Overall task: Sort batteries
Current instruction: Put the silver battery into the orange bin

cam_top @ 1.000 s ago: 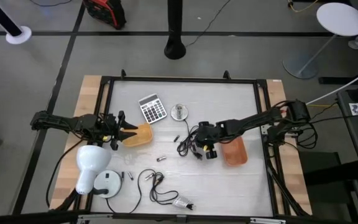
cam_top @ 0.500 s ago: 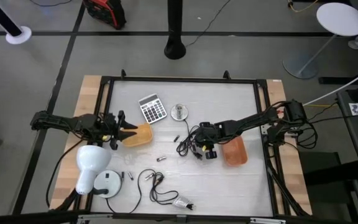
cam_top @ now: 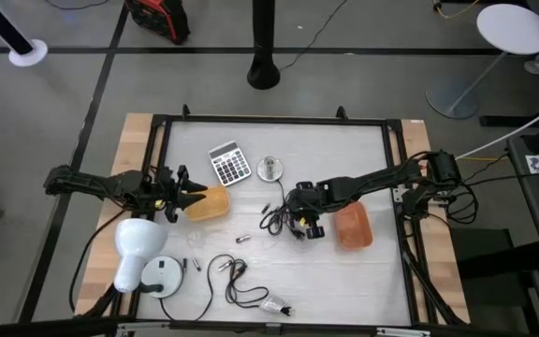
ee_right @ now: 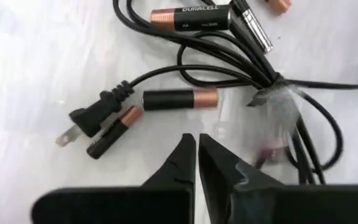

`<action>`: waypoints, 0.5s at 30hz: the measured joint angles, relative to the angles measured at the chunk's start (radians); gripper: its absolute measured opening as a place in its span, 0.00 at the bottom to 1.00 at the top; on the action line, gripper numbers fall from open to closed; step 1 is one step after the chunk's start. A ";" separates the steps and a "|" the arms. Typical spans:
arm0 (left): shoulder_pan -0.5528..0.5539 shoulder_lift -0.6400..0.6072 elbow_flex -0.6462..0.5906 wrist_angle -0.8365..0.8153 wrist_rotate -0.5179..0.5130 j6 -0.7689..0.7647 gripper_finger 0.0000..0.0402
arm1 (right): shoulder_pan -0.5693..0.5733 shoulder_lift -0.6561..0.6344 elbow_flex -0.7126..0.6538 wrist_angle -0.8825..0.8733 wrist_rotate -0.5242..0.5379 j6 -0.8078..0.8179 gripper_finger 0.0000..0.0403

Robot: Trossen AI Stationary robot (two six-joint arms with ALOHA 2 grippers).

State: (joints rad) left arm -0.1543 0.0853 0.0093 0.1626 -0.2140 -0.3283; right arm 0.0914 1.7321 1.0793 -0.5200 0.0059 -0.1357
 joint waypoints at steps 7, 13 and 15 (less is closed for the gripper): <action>0.000 0.187 0.000 0.227 -0.007 -0.004 0.31 | 0.000 -0.001 0.129 -0.194 0.000 0.000 0.00; 0.000 0.407 0.009 0.396 -0.007 0.023 0.31 | 0.000 -0.002 0.185 -0.236 0.006 0.000 0.02; 0.000 0.466 0.015 0.428 -0.008 0.020 0.31 | 0.000 -0.002 0.186 -0.233 0.052 0.000 0.02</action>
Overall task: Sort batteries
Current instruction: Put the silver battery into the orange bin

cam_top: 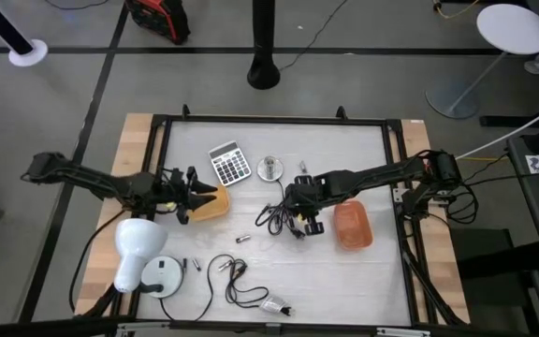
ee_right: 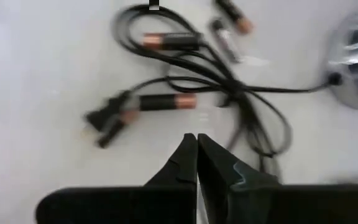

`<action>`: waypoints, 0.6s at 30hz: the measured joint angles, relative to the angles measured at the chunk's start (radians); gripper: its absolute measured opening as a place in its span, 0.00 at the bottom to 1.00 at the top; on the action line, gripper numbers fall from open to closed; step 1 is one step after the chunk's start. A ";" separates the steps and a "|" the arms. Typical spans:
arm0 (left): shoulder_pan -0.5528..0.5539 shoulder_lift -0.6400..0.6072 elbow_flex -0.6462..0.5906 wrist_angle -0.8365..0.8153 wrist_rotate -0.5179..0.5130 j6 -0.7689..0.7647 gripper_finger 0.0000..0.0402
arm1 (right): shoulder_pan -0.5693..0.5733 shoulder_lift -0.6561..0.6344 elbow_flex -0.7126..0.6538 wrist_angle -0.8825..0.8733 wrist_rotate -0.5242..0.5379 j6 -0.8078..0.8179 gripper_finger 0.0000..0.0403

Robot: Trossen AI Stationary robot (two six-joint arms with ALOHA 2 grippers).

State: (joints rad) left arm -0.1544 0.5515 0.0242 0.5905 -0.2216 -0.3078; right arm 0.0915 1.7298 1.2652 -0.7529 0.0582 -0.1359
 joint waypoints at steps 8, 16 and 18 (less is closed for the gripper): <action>0.000 0.157 0.012 0.057 0.000 -0.046 0.31 | -0.079 0.002 0.000 -0.121 0.343 0.253 0.07; 0.000 0.177 0.013 0.061 0.000 -0.044 0.31 | -0.332 0.003 0.000 -0.306 0.267 0.433 0.28; 0.000 0.177 0.013 0.061 0.000 -0.033 0.31 | -0.404 0.003 0.000 -0.297 0.258 0.443 0.32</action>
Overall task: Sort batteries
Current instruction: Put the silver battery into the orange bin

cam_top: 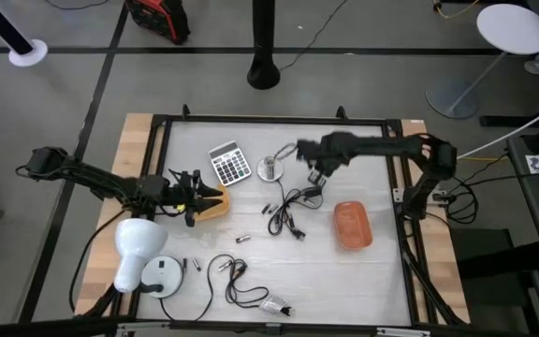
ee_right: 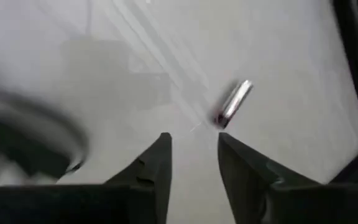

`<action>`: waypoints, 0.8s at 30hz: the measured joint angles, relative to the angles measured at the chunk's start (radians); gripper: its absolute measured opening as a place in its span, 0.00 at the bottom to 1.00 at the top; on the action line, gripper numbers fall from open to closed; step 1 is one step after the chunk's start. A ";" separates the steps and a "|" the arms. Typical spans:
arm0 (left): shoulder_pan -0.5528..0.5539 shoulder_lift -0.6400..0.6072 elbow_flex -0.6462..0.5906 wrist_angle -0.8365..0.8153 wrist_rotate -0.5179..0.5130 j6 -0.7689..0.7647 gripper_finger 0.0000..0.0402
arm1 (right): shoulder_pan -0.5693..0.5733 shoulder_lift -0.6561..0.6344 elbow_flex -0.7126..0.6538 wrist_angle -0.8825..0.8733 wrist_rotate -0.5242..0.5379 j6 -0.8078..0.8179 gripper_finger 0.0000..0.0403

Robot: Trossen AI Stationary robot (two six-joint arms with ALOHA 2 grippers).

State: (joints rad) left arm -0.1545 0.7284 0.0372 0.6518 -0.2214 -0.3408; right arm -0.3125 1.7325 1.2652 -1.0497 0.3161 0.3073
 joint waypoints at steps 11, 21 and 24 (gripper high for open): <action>0.000 0.000 0.000 -0.003 0.000 0.001 0.31 | -0.352 0.000 -0.125 0.035 -0.187 0.003 0.35; 0.000 0.000 0.000 -0.003 0.000 0.000 0.31 | -0.501 -0.005 -0.307 0.190 -0.207 -0.060 0.35; 0.000 0.000 0.000 -0.003 0.000 0.000 0.31 | -0.525 -0.005 -0.303 0.197 -0.210 -0.080 0.35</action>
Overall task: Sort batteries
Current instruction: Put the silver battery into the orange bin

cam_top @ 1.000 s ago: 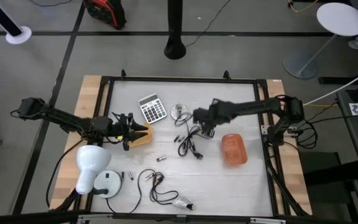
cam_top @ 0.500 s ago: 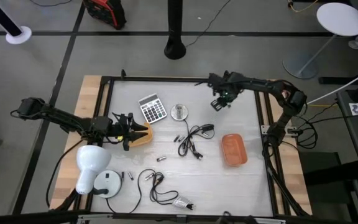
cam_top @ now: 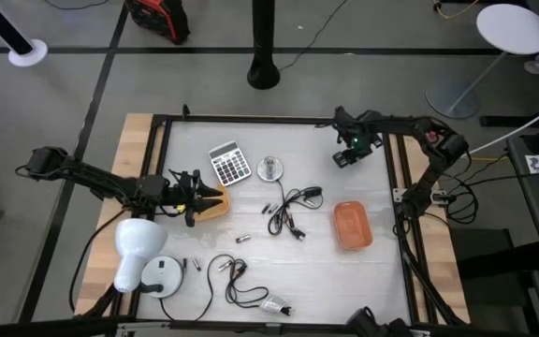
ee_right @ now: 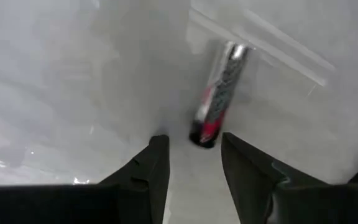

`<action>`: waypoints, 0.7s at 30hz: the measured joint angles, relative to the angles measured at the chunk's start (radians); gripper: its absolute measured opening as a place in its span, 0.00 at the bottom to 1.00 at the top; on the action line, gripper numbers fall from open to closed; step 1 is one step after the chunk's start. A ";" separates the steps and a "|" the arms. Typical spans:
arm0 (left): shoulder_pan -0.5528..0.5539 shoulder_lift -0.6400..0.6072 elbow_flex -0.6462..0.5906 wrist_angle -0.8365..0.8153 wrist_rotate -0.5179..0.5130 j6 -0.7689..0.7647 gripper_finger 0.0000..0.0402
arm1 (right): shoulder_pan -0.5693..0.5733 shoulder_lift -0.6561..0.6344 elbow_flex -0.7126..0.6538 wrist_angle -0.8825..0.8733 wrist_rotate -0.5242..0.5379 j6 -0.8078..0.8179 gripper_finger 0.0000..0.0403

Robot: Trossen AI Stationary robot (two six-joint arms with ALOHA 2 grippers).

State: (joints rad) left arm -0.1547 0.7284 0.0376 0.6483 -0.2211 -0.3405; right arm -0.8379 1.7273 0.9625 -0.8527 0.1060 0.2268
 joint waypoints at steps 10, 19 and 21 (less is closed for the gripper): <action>0.000 0.000 0.000 0.000 0.000 0.000 0.31 | -0.029 0.006 0.020 0.089 0.018 -0.026 0.35; 0.000 0.000 0.000 -0.001 0.000 0.026 0.31 | -0.036 0.008 0.021 0.128 0.013 -0.024 0.33; 0.000 0.000 0.000 -0.001 0.000 0.027 0.31 | -0.035 0.008 0.021 0.128 0.008 -0.023 0.30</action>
State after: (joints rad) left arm -0.1544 0.7284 0.0376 0.6476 -0.2211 -0.3138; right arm -0.8728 1.7355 0.9836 -0.7246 0.1141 0.2035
